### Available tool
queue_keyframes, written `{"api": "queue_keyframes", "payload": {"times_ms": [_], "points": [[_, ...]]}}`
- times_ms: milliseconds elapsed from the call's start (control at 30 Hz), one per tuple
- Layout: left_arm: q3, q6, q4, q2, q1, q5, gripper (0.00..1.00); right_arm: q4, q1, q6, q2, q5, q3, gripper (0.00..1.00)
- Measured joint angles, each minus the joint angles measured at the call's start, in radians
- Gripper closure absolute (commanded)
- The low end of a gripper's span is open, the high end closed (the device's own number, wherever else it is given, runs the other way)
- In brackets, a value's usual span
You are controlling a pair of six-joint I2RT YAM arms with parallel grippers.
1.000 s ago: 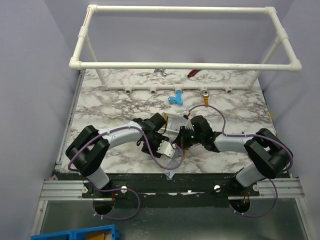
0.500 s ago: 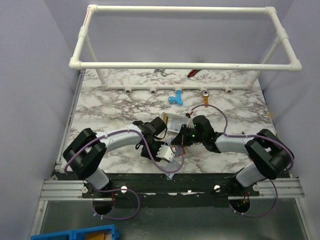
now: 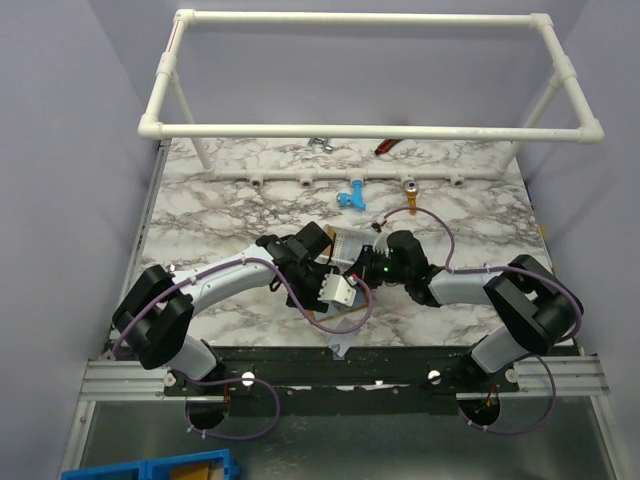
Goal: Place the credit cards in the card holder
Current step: Insert the credit card into the card holder.
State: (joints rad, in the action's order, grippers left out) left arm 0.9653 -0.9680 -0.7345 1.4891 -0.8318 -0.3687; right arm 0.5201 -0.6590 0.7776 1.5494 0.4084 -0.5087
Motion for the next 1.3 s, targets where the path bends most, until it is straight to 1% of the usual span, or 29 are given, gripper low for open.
{"api": "queue_keyframes", "payload": {"times_ms": [167, 400, 667, 867, 1133, 1300], "points": [[-0.004, 0.024, 0.074, 0.01, 0.005, 0.033, 0.5, 0.036, 0.0, -0.002, 0.011, -0.002, 0.029, 0.99], [-0.037, 0.035, 0.146, 0.063, 0.006, 0.092, 0.58, 0.095, 0.0, -0.001, 0.024, -0.002, 0.071, 0.99], [-0.076, 0.029, 0.177, 0.079, 0.006, 0.13, 0.61, 0.158, 0.0, 0.011, 0.069, 0.003, 0.08, 0.99], [-0.08, 0.03, 0.181, 0.079, 0.006, 0.134, 0.65, 0.187, 0.0, 0.02, 0.084, 0.011, 0.08, 0.99], [-0.085, 0.045, 0.186, 0.078, 0.0, 0.136, 0.67, 0.236, 0.004, 0.038, 0.143, 0.047, 0.079, 0.99], [-0.088, 0.061, 0.192, 0.076, -0.004, 0.146, 0.71, 0.243, 0.006, 0.039, 0.15, 0.066, 0.079, 0.99]]}}
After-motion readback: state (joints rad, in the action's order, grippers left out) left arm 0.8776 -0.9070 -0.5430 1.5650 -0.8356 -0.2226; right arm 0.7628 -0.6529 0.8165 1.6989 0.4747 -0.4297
